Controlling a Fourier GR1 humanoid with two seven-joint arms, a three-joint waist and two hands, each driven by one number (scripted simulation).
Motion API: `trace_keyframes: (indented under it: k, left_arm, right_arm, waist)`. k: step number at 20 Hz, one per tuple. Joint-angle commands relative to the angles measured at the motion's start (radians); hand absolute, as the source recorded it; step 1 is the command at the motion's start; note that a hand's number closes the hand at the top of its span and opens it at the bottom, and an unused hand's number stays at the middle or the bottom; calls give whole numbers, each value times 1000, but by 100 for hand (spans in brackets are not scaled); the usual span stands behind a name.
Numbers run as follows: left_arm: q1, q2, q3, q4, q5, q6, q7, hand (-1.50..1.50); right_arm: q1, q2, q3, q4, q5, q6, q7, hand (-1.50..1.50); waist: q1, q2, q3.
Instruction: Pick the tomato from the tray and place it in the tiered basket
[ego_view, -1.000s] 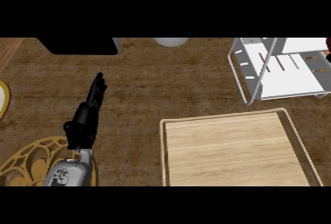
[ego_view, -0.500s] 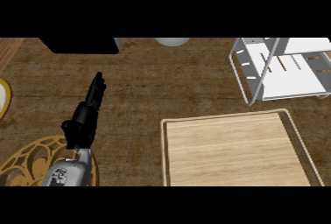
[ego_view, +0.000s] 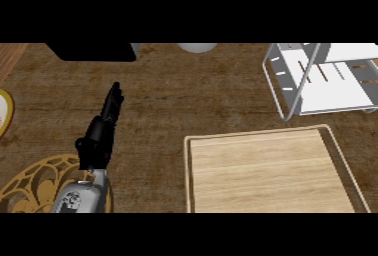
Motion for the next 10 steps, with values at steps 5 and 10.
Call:
trace_keyframes:
  k: [5, 10]
  left_arm:
    - [38, 13, 28, 18, 31, -22, -67, 0]
    - [6, -17, -16, 17, -17, 11, -8, 0]
  right_arm:
    - [-46, 69, -158, 179, -114, -113, 9, -150]
    - [-61, 60, -247, 224, -188, -195, -33, -150]
  waist:
    - [0, -1, 0]
    - [-7, -3, 0]
